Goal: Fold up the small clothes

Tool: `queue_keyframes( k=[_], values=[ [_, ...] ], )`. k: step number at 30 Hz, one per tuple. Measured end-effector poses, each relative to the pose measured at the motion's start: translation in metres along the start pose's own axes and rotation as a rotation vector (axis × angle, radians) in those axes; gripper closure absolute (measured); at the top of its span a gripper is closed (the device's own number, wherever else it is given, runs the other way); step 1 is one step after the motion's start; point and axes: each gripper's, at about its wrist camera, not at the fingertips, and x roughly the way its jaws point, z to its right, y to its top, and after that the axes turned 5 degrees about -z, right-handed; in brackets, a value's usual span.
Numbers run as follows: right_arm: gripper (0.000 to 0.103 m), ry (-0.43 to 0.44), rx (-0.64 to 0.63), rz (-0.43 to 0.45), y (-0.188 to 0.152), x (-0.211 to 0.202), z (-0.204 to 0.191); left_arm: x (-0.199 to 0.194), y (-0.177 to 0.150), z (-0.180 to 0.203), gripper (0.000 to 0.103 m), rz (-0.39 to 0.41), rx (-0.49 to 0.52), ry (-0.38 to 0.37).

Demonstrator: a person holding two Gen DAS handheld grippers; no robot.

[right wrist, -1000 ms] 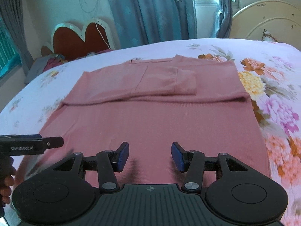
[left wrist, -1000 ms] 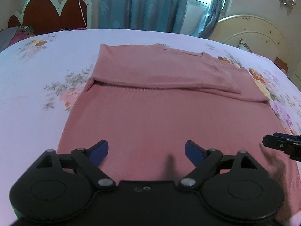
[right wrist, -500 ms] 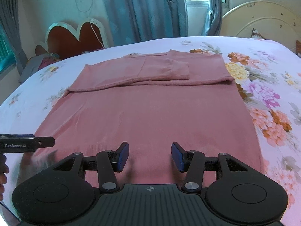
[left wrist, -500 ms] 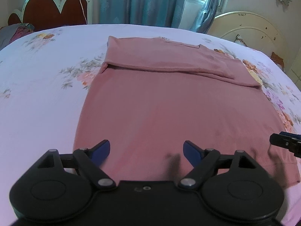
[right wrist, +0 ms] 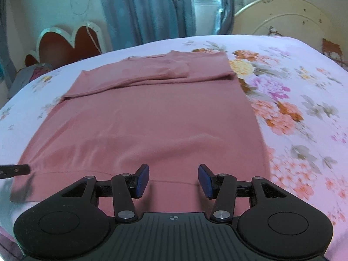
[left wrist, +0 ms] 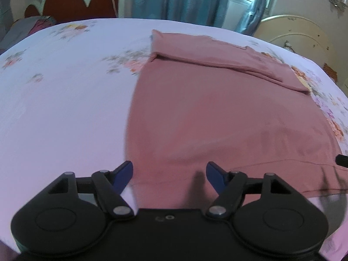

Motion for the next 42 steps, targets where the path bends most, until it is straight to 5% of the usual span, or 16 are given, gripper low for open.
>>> queue_keyframes(
  k=[10, 23, 24, 25, 28, 42],
  values=[
    [0.053, -0.093, 0.061, 0.005, -0.01, -0.009, 0.033, 0.001, -0.019, -0.019, 0.038, -0.035, -0.068, -0.021],
    [0.054, -0.127, 0.16, -0.072, -0.031, 0.002, 0.063, 0.008, -0.022, -0.02, 0.083, -0.054, -0.125, -0.169],
    [0.055, -0.127, 0.157, -0.076, -0.031, 0.001, 0.062, 0.008, -0.023, -0.02, 0.085, -0.054, -0.127, -0.175],
    [0.072, -0.116, 0.154, -0.082, -0.031, 0.001, 0.062, 0.008, -0.023, -0.02, 0.086, -0.053, -0.128, -0.178],
    [0.092, -0.103, 0.153, -0.083, -0.031, -0.001, 0.06, 0.007, -0.024, -0.02, 0.094, -0.041, -0.133, -0.184],
    [0.094, -0.089, 0.13, 0.038, -0.018, -0.042, 0.063, -0.027, -0.007, -0.02, 0.099, 0.066, -0.109, -0.239]
  ],
)
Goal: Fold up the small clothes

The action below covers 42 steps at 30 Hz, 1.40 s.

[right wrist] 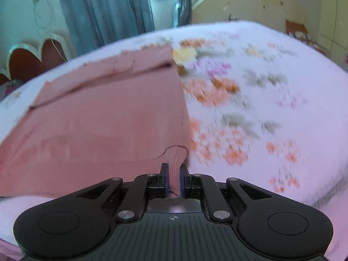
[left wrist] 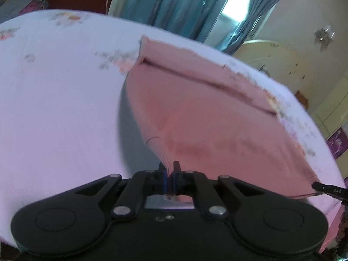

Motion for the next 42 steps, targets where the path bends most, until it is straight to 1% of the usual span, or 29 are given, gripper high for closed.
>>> queue_keyframes(
  k=[3, 7, 10, 14, 19, 22, 24, 28, 31, 36, 42],
  values=[
    [0.094, 0.026, 0.004, 0.054, 0.017, -0.014, -0.004, -0.008, 0.021, 0.009, 0.099, 0.052, 0.017, -0.025],
    [0.094, 0.061, 0.019, 0.112, 0.047, -0.023, -0.009, -0.01, 0.05, 0.016, 0.099, 0.114, 0.012, -0.06],
    [0.094, 0.087, 0.024, 0.149, 0.074, -0.02, -0.011, -0.006, 0.074, 0.019, 0.099, 0.151, 0.004, -0.076],
    [0.094, 0.114, 0.018, 0.187, 0.115, -0.002, -0.015, 0.009, 0.111, 0.027, 0.099, 0.198, 0.009, -0.066],
    [0.094, 0.13, 0.022, 0.217, 0.169, 0.035, -0.021, 0.036, 0.16, 0.029, 0.099, 0.222, -0.018, -0.068],
    [0.094, 0.143, 0.03, 0.22, 0.199, 0.061, -0.024, 0.06, 0.19, 0.03, 0.099, 0.226, -0.038, -0.068],
    [0.094, 0.14, 0.027, 0.223, 0.219, 0.08, -0.028, 0.073, 0.204, 0.03, 0.099, 0.231, -0.043, -0.065],
    [0.094, 0.146, 0.053, 0.221, 0.255, 0.119, -0.029, 0.098, 0.234, 0.029, 0.099, 0.246, -0.058, -0.048],
    [0.094, 0.144, 0.066, 0.216, 0.28, 0.148, -0.029, 0.118, 0.258, 0.028, 0.099, 0.254, -0.073, -0.022],
    [0.094, 0.157, 0.147, 0.162, 0.316, 0.203, -0.022, 0.159, 0.288, 0.024, 0.099, 0.232, -0.106, 0.032],
    [0.094, 0.142, 0.176, 0.1, 0.338, 0.261, -0.024, 0.208, 0.309, 0.019, 0.099, 0.182, -0.122, 0.094]
  ],
)
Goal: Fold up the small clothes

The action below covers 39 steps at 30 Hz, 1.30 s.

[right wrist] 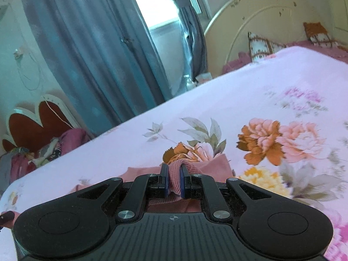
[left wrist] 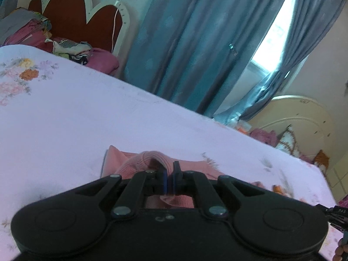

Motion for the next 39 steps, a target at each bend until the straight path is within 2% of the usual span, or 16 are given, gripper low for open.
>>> queue_keyframes(
  k=[7, 9, 11, 12, 13, 14, 15, 20, 24, 26, 29, 32, 36, 37, 38, 39],
  values=[
    [0.094, -0.022, 0.033, -0.092, 0.003, 0.052, 0.015, 0.046, 0.002, -0.003, 0.095, -0.103, 0.018, 0.091],
    [0.093, -0.019, 0.036, -0.112, 0.004, 0.059, 0.017, 0.055, 0.002, -0.003, 0.083, -0.113, 0.042, 0.135],
    [0.093, -0.013, 0.032, -0.115, 0.005, 0.064, 0.019, 0.056, 0.003, -0.009, 0.079, -0.117, 0.044, 0.131],
    [0.091, -0.011, 0.03, -0.11, 0.006, 0.065, 0.019, 0.055, 0.005, -0.012, 0.07, -0.123, 0.042, 0.122],
    [0.075, -0.012, 0.029, -0.1, 0.007, 0.064, 0.021, 0.054, 0.006, -0.015, 0.061, -0.131, 0.035, 0.117],
    [0.048, -0.016, 0.024, -0.086, 0.009, 0.062, 0.021, 0.053, 0.008, -0.018, 0.036, -0.135, 0.027, 0.113],
    [0.038, -0.021, 0.016, -0.063, 0.011, 0.059, 0.021, 0.05, 0.009, -0.021, 0.027, -0.125, 0.019, 0.105],
    [0.037, 0.024, -0.073, -0.058, 0.017, 0.056, 0.025, 0.032, 0.014, -0.028, 0.027, -0.081, 0.115, 0.028],
    [0.038, 0.043, -0.176, -0.091, 0.012, 0.067, 0.022, 0.045, 0.008, -0.014, 0.029, -0.115, 0.265, 0.046],
    [0.052, 0.058, -0.212, -0.116, 0.009, 0.075, 0.019, 0.056, 0.005, -0.006, 0.031, -0.136, 0.31, 0.059],
    [0.056, 0.071, -0.26, -0.148, 0.007, 0.088, 0.016, 0.073, 0.005, -0.006, 0.04, -0.168, 0.324, 0.079],
    [0.056, 0.084, -0.313, -0.176, 0.005, 0.097, 0.014, 0.083, 0.0, -0.012, 0.06, -0.196, 0.339, 0.081],
    [0.056, 0.093, -0.365, -0.204, 0.004, 0.109, 0.013, 0.082, 0.0, -0.015, 0.076, -0.202, 0.378, 0.065],
    [0.06, 0.094, -0.383, -0.212, 0.003, 0.112, 0.013, 0.081, 0.001, -0.015, 0.081, -0.201, 0.382, 0.061],
    [0.083, 0.099, -0.405, -0.218, 0.001, 0.114, 0.011, 0.081, 0.001, -0.015, 0.089, -0.196, 0.386, 0.056],
    [0.092, 0.109, -0.418, -0.222, 0.0, 0.114, 0.01, 0.079, 0.001, -0.016, 0.091, -0.188, 0.389, 0.051]
  ],
)
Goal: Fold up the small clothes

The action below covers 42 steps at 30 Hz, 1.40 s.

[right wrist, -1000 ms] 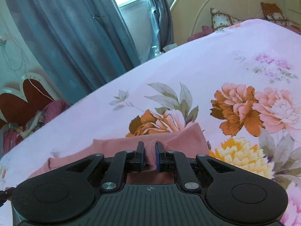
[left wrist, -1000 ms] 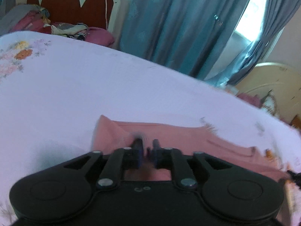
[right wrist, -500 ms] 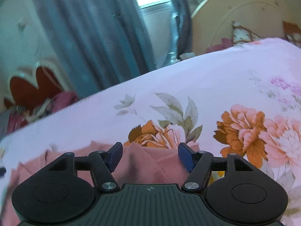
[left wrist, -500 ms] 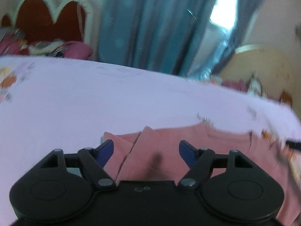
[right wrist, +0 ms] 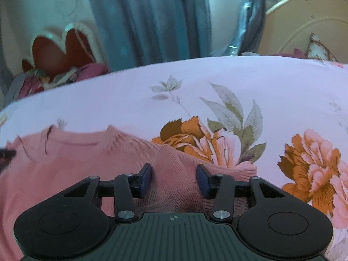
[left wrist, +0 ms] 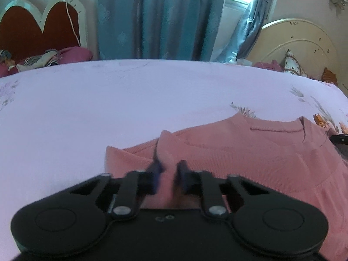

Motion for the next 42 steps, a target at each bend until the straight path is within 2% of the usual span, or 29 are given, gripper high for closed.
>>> queue_keyframes(
  k=[4, 6, 8, 9, 15, 20, 22, 25, 27, 28, 33, 37, 39, 40, 41, 42],
  values=[
    [0.095, -0.002, -0.041, 0.038, -0.004, -0.007, -0.007, -0.01, -0.003, 0.005, 0.095, 0.068, 0.014, 0.007],
    [0.096, -0.015, 0.009, 0.138, -0.005, -0.023, -0.004, -0.027, -0.003, 0.004, 0.095, 0.166, -0.028, 0.026],
    [0.096, -0.024, 0.121, 0.246, -0.003, -0.041, 0.007, -0.037, 0.0, -0.002, 0.095, 0.24, -0.096, 0.06],
    [0.096, -0.05, 0.158, 0.266, -0.002, -0.042, 0.012, -0.035, 0.002, -0.003, 0.095, 0.239, -0.107, 0.076],
    [0.096, -0.161, 0.169, 0.138, -0.013, -0.002, 0.01, -0.001, -0.004, 0.013, 0.095, 0.159, -0.083, 0.183],
    [0.096, -0.222, 0.128, 0.132, -0.016, 0.003, 0.007, 0.009, -0.01, 0.02, 0.093, 0.115, -0.023, 0.244],
    [0.096, -0.218, 0.148, 0.136, -0.018, -0.001, 0.011, 0.007, -0.008, 0.02, 0.088, 0.11, 0.003, 0.263],
    [0.096, -0.206, 0.182, 0.163, -0.021, -0.015, 0.014, 0.003, -0.01, 0.021, 0.071, 0.114, 0.012, 0.28],
    [0.096, -0.194, 0.182, 0.177, -0.021, -0.025, 0.012, -0.004, -0.012, 0.018, 0.041, 0.128, -0.011, 0.278],
    [0.096, -0.186, 0.181, 0.183, -0.023, -0.029, 0.01, -0.008, -0.013, 0.017, 0.036, 0.139, -0.025, 0.277],
    [0.096, -0.144, 0.148, 0.182, -0.024, -0.046, -0.015, -0.027, -0.016, 0.022, 0.035, 0.153, -0.03, 0.252],
    [0.095, -0.107, 0.149, 0.18, -0.026, -0.047, -0.034, -0.043, -0.019, 0.042, 0.035, 0.146, -0.015, 0.232],
    [0.069, -0.098, 0.143, 0.183, -0.028, -0.048, -0.046, -0.048, -0.021, 0.055, 0.035, 0.145, 0.008, 0.215],
    [0.034, -0.093, 0.14, 0.193, -0.029, -0.049, -0.052, -0.05, -0.023, 0.062, 0.035, 0.142, 0.017, 0.196],
    [0.027, -0.093, 0.129, 0.215, -0.03, -0.052, -0.059, -0.051, -0.024, 0.068, 0.035, 0.14, 0.024, 0.181],
    [0.027, -0.092, 0.107, 0.225, -0.032, -0.054, -0.066, -0.052, -0.025, 0.075, 0.035, 0.141, 0.029, 0.17]
  ],
)
